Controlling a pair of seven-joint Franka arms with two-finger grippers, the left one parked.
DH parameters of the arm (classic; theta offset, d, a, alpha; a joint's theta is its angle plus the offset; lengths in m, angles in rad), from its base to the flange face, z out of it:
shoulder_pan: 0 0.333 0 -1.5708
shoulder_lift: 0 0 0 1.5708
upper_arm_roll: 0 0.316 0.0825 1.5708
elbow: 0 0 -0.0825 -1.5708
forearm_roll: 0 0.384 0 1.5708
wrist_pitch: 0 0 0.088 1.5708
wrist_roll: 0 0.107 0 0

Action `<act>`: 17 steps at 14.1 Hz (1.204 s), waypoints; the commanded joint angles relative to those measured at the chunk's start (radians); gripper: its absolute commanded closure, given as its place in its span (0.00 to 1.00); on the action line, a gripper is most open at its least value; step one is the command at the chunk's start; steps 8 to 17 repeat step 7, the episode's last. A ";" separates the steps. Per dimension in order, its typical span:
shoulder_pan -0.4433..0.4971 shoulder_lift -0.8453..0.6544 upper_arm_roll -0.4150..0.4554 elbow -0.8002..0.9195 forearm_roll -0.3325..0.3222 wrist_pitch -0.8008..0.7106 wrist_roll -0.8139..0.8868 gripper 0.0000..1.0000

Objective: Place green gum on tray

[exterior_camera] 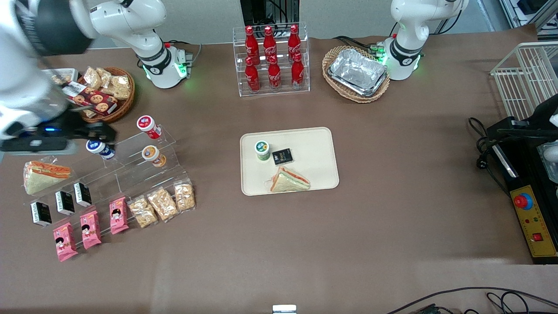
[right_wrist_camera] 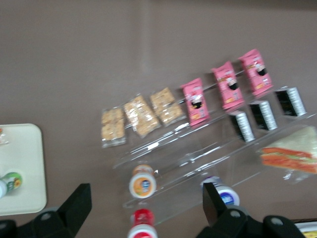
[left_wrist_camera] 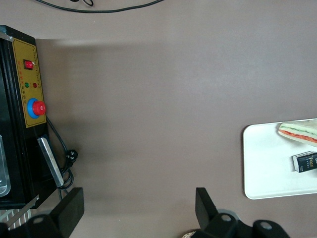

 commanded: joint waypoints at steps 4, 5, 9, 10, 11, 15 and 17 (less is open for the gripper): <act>-0.085 0.043 -0.075 0.112 0.024 -0.066 -0.160 0.00; -0.085 0.046 -0.078 0.117 0.023 -0.066 -0.162 0.00; -0.088 0.046 -0.081 0.122 0.026 -0.066 -0.164 0.00; -0.088 0.046 -0.081 0.122 0.026 -0.066 -0.164 0.00; -0.088 0.046 -0.081 0.122 0.026 -0.066 -0.164 0.00; -0.088 0.046 -0.081 0.122 0.026 -0.066 -0.164 0.00; -0.088 0.046 -0.081 0.122 0.026 -0.066 -0.164 0.00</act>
